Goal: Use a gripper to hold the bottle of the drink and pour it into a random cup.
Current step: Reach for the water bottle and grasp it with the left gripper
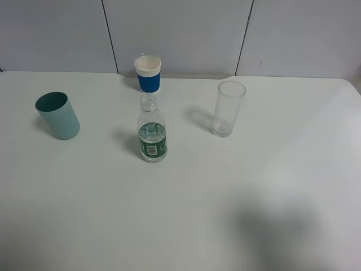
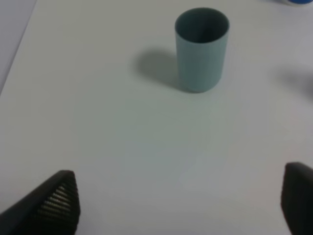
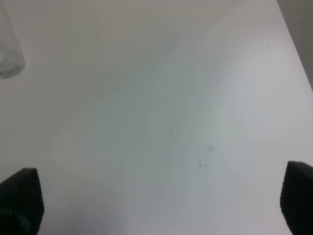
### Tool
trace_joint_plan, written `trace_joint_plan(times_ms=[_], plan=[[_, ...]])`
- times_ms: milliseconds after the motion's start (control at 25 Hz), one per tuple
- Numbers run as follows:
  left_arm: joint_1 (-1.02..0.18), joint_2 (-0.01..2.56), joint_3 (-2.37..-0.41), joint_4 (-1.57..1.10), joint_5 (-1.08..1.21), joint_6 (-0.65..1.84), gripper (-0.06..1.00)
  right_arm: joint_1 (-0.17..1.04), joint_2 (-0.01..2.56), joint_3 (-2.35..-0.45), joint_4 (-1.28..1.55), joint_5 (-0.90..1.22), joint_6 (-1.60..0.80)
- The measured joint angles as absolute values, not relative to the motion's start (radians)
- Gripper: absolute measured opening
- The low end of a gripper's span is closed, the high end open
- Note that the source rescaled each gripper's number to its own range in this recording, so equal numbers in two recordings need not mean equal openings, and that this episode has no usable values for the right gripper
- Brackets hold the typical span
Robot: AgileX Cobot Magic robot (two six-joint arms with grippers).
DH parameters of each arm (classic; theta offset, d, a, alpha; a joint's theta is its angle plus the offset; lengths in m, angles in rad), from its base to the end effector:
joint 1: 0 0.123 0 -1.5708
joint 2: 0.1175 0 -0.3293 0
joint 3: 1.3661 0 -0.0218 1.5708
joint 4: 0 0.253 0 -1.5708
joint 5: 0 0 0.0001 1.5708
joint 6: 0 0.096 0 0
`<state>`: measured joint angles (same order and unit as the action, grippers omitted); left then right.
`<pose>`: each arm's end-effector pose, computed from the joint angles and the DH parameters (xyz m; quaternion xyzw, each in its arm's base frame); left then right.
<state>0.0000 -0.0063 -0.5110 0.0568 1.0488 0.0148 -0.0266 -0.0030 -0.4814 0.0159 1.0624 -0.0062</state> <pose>-0.0449 0.0047 0.2800 0.0051 0.8452 0.0323 0.5335 -0.0415 0.0024 0.2705 0.0085 0.8576 -0.0005 0.5142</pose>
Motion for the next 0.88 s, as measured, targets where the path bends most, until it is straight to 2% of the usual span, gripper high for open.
trace_joint_plan(times_ms=[880], plan=[[0.0, -0.006, -0.511, 0.057, 1.049, 0.015, 0.6, -0.027, -0.003, -0.481, 0.016, 1.062, -0.006]])
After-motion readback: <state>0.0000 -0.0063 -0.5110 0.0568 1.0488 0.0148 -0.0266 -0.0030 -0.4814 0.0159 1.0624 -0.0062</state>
